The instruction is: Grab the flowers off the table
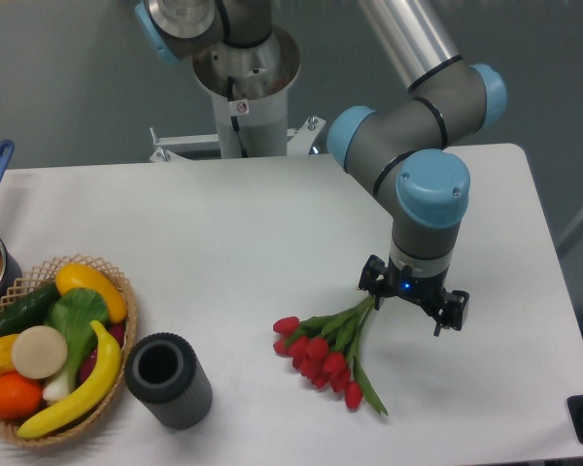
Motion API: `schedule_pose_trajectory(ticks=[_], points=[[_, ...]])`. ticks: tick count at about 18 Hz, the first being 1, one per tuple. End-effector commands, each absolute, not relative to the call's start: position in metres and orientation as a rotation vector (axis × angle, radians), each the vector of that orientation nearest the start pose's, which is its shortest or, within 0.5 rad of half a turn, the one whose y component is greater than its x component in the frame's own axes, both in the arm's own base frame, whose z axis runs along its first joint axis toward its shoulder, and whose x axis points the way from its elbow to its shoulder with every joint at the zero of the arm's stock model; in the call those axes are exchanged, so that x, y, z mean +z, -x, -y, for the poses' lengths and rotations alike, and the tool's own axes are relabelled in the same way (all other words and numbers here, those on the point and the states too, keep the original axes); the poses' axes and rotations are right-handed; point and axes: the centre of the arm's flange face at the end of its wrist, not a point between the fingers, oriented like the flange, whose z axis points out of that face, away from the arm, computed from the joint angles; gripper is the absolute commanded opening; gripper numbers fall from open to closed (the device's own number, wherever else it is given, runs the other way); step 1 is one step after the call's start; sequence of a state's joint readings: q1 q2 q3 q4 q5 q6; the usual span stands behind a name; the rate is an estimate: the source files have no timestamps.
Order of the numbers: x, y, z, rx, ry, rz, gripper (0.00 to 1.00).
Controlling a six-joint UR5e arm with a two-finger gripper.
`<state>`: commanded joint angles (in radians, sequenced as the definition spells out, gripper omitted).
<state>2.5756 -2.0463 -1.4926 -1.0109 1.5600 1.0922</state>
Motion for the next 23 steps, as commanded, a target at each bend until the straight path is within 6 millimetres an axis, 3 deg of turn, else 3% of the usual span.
schedule_pose_trajectory(ticks=[4,9,18,23], points=[[0.298,0.491,-0.471,0.197,3.046,-0.125,1.00],[0.255,0.460,-0.452,0.304,2.989,-0.092,1.00],[0.205,0.429,-0.433,0.143,3.064,-0.213,1.00],[0.195,0.428,-0.434,0.124,3.070,-0.258,0.98]])
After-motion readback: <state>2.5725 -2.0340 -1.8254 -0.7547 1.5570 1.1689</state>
